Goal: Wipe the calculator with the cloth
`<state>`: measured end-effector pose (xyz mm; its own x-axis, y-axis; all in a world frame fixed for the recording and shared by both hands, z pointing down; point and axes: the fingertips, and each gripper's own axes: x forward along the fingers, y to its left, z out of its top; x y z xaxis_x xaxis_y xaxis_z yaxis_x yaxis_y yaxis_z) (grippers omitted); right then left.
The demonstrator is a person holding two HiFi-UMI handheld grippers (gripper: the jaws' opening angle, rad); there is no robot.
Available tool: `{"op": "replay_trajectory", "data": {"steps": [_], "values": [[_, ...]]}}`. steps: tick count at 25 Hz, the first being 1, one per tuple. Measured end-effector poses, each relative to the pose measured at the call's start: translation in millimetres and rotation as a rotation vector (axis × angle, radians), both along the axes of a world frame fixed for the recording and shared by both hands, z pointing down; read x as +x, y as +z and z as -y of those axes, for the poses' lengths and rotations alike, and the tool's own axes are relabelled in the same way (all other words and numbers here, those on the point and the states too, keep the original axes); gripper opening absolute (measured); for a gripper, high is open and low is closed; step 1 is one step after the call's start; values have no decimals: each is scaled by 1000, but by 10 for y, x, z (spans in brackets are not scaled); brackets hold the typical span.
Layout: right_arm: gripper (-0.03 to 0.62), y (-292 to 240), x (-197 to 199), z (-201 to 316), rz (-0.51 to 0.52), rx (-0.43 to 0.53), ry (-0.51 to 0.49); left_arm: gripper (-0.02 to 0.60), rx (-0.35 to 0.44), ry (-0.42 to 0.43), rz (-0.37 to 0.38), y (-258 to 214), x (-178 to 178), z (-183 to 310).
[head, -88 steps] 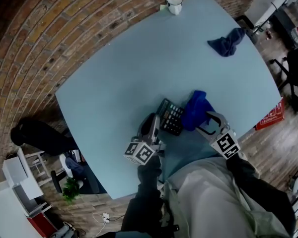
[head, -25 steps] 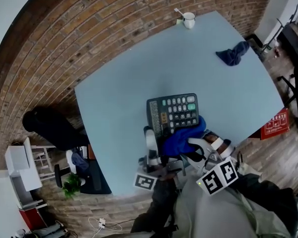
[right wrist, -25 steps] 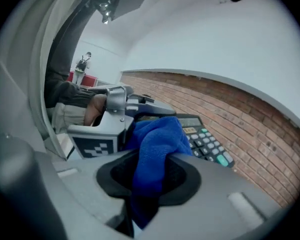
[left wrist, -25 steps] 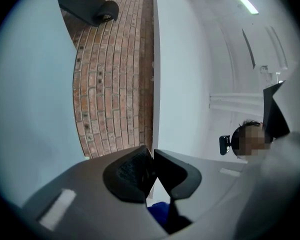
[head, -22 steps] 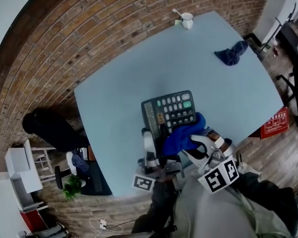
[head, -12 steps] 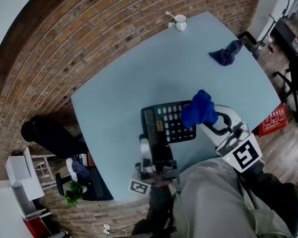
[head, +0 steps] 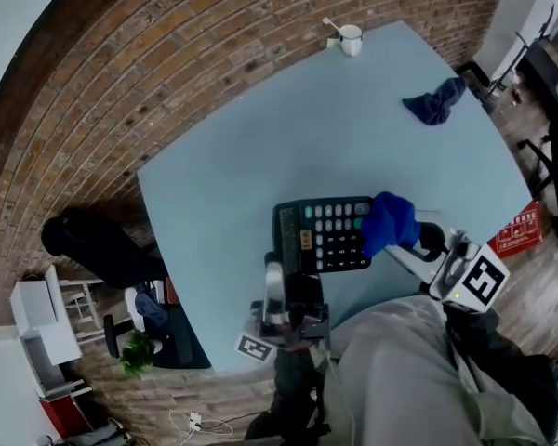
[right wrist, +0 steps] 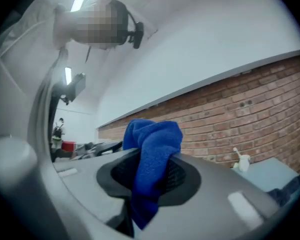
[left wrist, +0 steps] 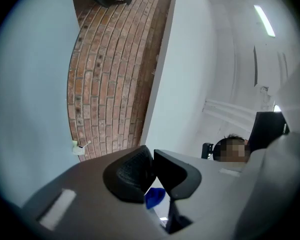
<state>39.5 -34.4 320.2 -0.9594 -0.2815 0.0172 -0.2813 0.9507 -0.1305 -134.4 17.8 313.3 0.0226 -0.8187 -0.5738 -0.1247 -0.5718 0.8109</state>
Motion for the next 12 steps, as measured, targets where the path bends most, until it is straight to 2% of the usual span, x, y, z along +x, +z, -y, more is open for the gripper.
{"op": "replay_trajectory", "data": {"steps": [2, 4, 8, 10, 12], "values": [[97, -176, 113, 344, 74, 30, 66, 44, 23, 24, -6, -30, 52, 2], [97, -235, 160, 529, 149, -39, 71, 44, 36, 42, -12, -44, 99, 10], [98, -87, 131, 464, 292, -304, -52, 44, 49, 43, -11, -73, 103, 10], [98, -31, 111, 296, 320, -357, -129, 44, 43, 34, -11, -56, 84, 13], [98, -27, 88, 86, 325, -359, -202, 43, 37, 24, -13, -26, 46, 3]]}}
